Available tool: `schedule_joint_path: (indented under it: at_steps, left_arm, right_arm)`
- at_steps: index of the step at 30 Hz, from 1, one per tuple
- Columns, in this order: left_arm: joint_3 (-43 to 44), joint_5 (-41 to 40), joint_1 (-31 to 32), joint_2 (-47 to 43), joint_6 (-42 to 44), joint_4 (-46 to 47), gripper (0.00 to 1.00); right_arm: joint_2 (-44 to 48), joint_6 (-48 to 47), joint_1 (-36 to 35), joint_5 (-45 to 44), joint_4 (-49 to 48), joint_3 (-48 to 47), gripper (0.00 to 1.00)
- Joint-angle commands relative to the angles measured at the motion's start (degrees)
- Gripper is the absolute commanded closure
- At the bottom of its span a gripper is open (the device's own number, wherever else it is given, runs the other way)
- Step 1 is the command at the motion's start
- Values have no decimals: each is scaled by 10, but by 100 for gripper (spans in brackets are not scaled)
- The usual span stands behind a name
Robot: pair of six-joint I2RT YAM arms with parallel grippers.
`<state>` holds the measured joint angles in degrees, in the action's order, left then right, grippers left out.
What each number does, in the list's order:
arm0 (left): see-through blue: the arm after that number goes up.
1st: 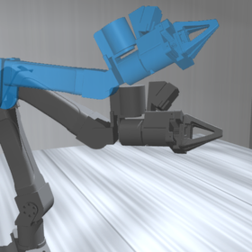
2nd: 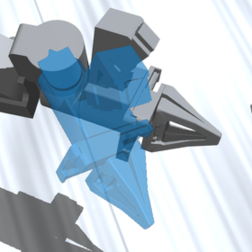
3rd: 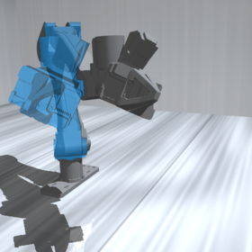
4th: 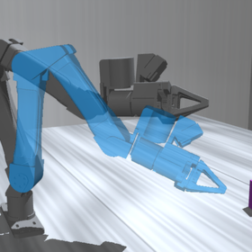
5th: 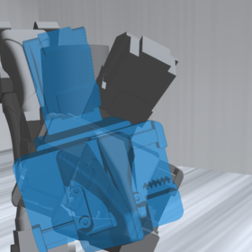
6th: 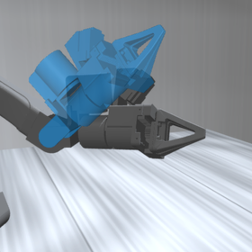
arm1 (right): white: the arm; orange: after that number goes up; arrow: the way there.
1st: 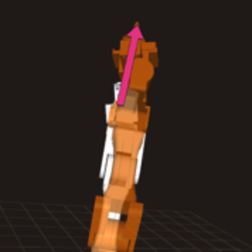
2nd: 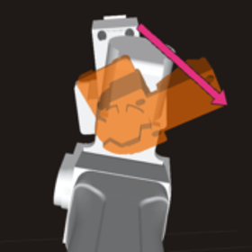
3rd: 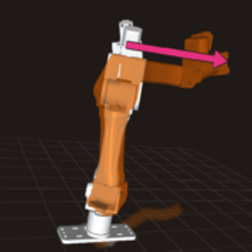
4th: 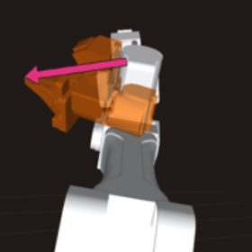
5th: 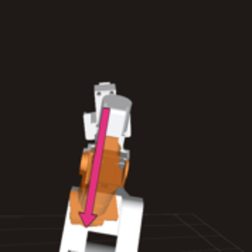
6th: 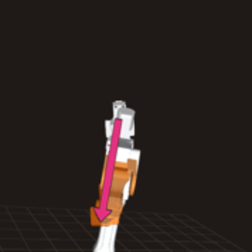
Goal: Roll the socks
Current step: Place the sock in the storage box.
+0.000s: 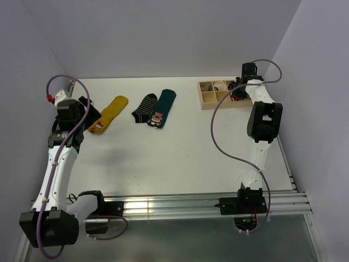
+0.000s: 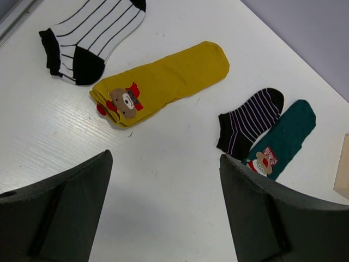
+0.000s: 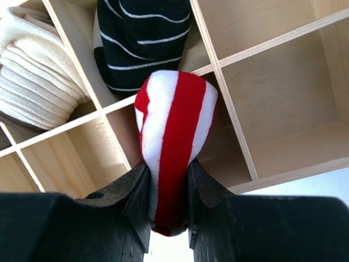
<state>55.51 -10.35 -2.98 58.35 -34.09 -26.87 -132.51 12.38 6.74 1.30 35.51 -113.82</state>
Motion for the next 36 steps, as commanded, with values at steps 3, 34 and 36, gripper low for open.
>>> schedule_joint_path:
  at_steps: [3,34,36]
  left_arm:
    - [-2,13,-4,-3,4,24,15]
    - [-4,23,-9,-4,0,25,15]
    - [-5,23,-9,-4,-1,25,15]
  right_arm:
    - [-1,11,-1,-32,76,34,97]
    - [70,97,-39,-68,18,194,75]
    - [88,99,-39,-66,2,204,70]
